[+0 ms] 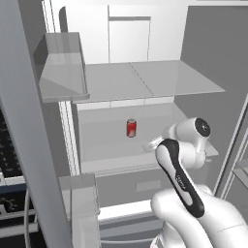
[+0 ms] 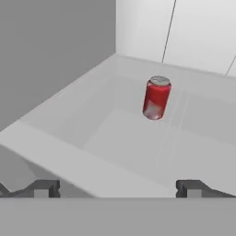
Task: Open the fridge, grab two sodas, and place both sodas inside the bowl with ice on the dining counter.
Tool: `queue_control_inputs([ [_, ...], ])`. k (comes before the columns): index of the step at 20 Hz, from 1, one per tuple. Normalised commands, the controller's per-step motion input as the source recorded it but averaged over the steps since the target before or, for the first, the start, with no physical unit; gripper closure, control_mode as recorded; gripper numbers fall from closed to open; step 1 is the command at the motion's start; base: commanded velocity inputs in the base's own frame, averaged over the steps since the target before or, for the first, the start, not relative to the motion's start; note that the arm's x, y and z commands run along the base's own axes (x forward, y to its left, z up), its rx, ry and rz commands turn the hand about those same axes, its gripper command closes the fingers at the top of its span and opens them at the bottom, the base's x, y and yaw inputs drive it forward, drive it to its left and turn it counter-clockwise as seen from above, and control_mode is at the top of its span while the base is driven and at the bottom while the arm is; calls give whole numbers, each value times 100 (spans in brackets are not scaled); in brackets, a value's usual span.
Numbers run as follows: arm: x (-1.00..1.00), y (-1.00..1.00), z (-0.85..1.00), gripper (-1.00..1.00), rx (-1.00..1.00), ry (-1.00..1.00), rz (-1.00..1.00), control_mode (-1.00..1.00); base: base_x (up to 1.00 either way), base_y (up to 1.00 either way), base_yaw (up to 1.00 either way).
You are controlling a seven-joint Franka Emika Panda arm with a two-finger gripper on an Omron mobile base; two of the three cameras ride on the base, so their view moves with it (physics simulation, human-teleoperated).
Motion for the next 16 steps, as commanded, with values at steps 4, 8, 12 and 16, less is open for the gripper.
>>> queue_control_inputs([
  [4,73,-6,0,-100,11,-2,0,-100,0,0,0],
  [8,57,0,0,-100,8,0,0,-100,0,0,0],
  [12,34,0,0,-100,0,3,0,-100,0,0,0],
  [16,38,-7,0,-100,0,0,0,-100,0,0,0],
])
